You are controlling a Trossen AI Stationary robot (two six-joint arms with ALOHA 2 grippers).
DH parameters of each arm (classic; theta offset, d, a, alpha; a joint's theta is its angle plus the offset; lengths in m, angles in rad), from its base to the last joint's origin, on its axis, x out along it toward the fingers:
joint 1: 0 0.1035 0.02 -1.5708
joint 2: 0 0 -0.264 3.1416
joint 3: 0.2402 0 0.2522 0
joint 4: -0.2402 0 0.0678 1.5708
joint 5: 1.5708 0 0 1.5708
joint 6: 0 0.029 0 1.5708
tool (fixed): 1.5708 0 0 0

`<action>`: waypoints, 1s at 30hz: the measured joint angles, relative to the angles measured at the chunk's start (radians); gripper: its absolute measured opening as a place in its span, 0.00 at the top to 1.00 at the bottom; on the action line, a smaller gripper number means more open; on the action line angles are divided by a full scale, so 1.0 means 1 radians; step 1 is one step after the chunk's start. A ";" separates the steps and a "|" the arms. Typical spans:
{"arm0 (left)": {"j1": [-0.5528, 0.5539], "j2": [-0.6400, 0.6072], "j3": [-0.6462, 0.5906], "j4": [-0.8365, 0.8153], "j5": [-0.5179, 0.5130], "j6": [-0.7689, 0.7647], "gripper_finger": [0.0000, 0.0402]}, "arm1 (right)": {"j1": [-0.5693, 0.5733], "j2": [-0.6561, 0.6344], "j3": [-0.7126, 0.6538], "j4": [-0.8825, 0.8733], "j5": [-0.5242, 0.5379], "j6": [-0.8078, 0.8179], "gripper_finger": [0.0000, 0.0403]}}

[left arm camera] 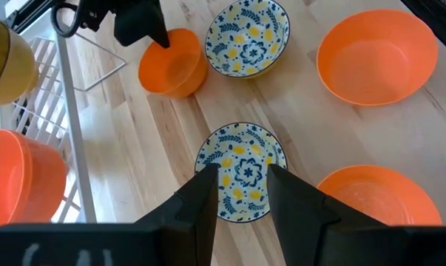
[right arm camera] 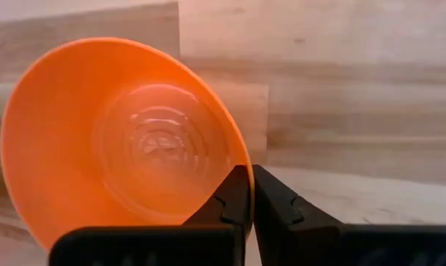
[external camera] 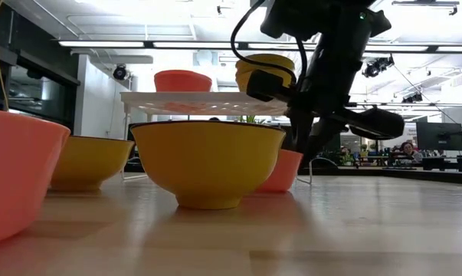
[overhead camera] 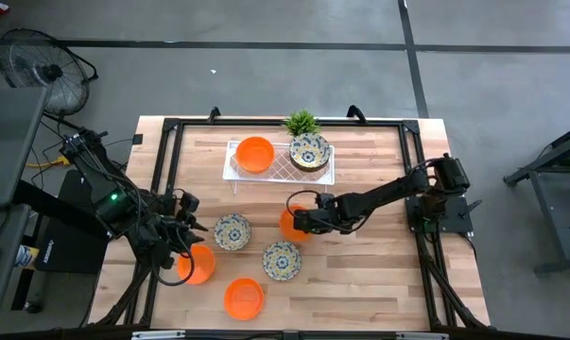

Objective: Pick & Place Mini bowls
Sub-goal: Stack the orange bowl on the orange bowl on the shelf

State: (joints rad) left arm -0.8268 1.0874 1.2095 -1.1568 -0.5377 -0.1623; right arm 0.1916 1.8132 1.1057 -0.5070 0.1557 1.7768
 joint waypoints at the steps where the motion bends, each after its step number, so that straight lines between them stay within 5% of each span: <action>1: 0.000 0.000 0.000 0.000 0.000 0.000 0.72 | 0.003 -0.001 0.000 -0.004 -0.008 -0.002 0.99; 14: 0.002 0.000 0.000 0.003 0.000 0.000 0.72 | 0.096 -0.032 0.000 -0.128 -0.032 0.071 1.00; 30: 0.002 0.006 0.000 0.073 -0.032 0.000 0.72 | 0.199 -0.174 -0.002 -0.252 0.076 0.092 1.00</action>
State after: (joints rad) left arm -0.8249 1.0935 1.2091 -1.0840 -0.5697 -0.1619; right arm 0.3905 1.6391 1.1042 -0.7587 0.2320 1.8689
